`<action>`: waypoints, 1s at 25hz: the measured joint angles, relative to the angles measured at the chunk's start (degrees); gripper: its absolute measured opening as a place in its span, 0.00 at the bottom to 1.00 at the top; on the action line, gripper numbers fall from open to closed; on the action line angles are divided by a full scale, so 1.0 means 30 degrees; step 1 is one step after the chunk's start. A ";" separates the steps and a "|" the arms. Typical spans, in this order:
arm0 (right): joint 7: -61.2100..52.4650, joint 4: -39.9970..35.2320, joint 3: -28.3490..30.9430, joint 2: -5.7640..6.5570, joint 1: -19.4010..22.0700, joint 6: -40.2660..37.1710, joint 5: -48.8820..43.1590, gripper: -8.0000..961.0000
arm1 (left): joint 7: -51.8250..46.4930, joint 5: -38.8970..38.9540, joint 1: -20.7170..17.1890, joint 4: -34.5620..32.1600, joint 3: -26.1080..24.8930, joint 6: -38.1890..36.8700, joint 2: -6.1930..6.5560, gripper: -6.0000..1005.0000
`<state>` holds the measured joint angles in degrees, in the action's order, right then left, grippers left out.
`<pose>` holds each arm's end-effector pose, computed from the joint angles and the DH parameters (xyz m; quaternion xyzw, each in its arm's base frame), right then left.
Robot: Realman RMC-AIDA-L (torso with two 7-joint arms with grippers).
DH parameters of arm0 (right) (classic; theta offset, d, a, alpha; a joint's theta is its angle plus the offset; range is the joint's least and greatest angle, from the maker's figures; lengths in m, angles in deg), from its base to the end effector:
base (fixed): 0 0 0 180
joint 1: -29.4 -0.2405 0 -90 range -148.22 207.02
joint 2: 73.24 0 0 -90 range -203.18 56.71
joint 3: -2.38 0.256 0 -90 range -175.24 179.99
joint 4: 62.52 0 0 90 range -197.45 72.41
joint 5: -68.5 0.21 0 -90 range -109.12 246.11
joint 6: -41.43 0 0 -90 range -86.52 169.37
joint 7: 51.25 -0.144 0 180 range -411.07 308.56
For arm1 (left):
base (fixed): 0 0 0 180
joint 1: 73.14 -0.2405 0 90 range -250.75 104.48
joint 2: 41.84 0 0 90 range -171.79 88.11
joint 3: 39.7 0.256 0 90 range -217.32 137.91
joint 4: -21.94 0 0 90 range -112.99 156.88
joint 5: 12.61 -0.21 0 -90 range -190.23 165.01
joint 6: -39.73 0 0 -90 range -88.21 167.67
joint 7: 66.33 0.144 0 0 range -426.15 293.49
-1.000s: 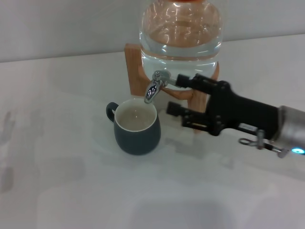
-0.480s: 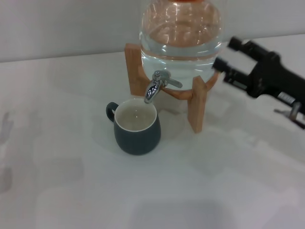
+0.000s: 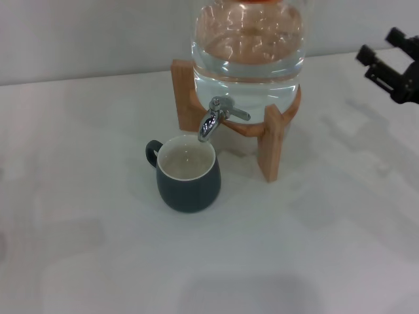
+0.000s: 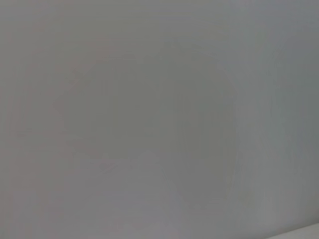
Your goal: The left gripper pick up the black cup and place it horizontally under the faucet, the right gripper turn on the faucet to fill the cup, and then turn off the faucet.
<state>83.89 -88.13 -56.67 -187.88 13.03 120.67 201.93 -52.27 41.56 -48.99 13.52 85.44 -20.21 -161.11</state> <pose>0.3159 0.3178 0.0710 -0.7522 0.1593 0.4214 0.4809 -0.3634 0.3284 -0.0008 -0.6789 -0.1898 -0.1312 0.6970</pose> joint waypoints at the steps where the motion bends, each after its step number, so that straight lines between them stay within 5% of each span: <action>1: 0.0348 0.0122 0.0266 -0.0041 -0.0008 -0.0210 0.0102 0.80 | -0.0003 0.0217 0.0034 0.0060 0.0000 0.0001 0.0000 0.88; 13: 0.2496 0.2142 0.4536 -0.0144 -0.0896 -0.0761 0.0380 0.80 | -0.0230 0.1225 0.0146 -0.0356 0.0006 -0.0417 -0.0053 0.88; 25: 0.2584 0.3108 0.5321 -0.0172 -0.1683 -0.0609 0.1014 0.80 | -0.0250 0.1663 0.0221 -0.0348 -0.0005 -0.2613 -0.0028 0.88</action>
<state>91.64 -78.80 -40.70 -188.40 7.98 118.84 204.97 -53.02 46.55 -48.32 12.48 85.42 -28.05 -161.19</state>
